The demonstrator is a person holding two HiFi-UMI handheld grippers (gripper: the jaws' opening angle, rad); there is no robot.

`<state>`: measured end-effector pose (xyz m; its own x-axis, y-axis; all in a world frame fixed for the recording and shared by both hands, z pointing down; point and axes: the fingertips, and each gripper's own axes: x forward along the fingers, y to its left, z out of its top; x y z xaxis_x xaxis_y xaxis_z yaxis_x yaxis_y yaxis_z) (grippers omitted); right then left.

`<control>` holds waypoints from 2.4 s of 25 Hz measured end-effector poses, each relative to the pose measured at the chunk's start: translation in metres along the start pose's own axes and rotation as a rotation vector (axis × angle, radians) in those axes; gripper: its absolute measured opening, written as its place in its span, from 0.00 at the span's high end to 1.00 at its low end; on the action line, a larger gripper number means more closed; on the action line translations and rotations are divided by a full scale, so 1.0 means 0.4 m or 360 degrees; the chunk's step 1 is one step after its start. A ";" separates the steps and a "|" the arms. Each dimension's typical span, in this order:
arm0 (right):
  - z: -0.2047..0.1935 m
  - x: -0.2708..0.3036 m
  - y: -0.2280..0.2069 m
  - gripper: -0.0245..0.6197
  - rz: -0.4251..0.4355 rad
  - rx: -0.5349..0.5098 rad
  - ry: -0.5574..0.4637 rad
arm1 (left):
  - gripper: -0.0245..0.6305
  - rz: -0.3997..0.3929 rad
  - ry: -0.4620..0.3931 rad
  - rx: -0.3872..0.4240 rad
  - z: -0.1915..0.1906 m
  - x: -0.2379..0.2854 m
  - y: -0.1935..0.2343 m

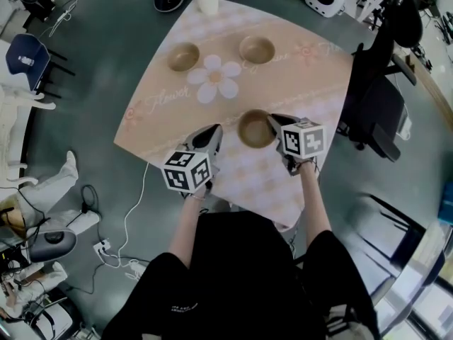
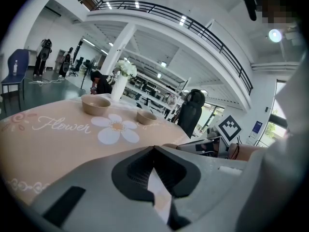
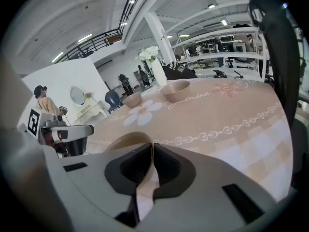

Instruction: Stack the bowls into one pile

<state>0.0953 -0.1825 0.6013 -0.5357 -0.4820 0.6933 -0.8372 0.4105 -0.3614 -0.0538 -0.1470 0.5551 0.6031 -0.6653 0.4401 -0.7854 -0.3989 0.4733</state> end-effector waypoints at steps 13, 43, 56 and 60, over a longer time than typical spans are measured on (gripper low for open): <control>0.097 -0.042 -0.003 0.95 -0.0026 0.0120 -0.0210 | 0.97 -0.0070 -0.0099 0.0069 0.063 -0.010 -0.007; 0.435 0.018 -0.173 0.95 -0.0386 0.0448 -0.0748 | 0.97 -0.0081 -0.0212 0.0066 0.240 0.151 0.050; 0.503 0.130 -0.253 0.95 -0.0536 0.0411 -0.0711 | 0.97 -0.0086 -0.0134 0.0058 0.226 0.248 0.104; 0.494 0.161 -0.269 0.95 -0.0565 0.0380 -0.0664 | 0.97 -0.0083 -0.0128 0.0030 0.222 0.269 0.115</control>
<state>0.1289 -0.4108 0.5617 -0.1760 -0.8412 0.5113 -0.9488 0.0066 -0.3158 -0.0374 -0.2929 0.5564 0.6308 -0.6914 0.3521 -0.7560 -0.4456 0.4795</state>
